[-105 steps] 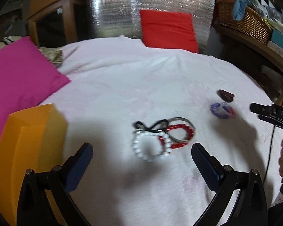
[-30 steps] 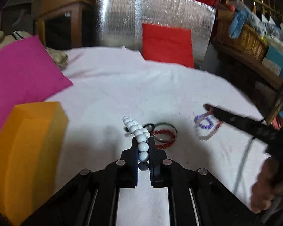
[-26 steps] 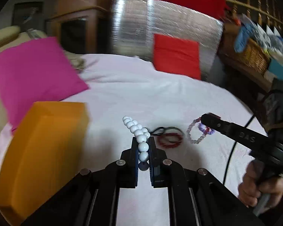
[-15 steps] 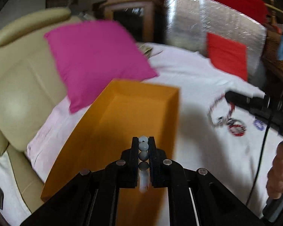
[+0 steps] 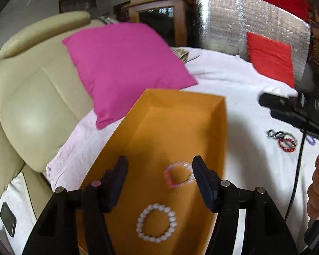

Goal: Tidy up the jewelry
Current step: 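Move both open tools back to the remaining jewelry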

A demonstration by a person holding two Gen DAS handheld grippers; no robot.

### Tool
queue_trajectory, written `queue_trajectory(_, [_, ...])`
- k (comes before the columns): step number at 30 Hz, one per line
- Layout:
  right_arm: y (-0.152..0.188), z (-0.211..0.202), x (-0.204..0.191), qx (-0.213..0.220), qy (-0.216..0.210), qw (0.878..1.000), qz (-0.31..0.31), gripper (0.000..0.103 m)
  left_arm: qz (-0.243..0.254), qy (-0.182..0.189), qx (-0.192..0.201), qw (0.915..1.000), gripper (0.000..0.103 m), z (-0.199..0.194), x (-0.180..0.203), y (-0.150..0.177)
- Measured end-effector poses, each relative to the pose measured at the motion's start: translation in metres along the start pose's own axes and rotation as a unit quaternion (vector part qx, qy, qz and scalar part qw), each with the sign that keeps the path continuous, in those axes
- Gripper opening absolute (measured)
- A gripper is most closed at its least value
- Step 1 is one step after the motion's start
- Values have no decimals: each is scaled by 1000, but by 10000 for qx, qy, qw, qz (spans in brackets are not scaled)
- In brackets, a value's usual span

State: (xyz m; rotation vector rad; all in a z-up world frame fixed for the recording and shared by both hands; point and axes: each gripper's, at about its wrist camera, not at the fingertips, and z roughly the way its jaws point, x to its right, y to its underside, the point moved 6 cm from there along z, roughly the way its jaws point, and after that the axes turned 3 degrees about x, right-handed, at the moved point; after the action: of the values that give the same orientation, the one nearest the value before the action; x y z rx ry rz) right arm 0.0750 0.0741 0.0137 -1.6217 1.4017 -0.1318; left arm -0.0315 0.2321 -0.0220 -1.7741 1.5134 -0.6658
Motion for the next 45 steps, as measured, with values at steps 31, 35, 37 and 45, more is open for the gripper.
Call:
queue_trajectory(31, [-12, -230, 202, 1425, 1476, 9756, 779, 55, 1542, 471, 868, 9831, 66, -75, 212, -58])
queue_trajectory(35, [-8, -243, 214, 1437, 1594, 9735, 787, 55, 1631, 552, 848, 9814, 66, -71, 229, -57])
queue_trajectory(37, [-8, -247, 220, 1434, 1625, 9728, 814, 55, 1659, 588, 824, 9809, 66, -68, 236, -56])
queue_trajectory(45, [-12, -251, 235, 1428, 1728, 9708, 856, 55, 1741, 672, 774, 9794, 67, -56, 256, -55])
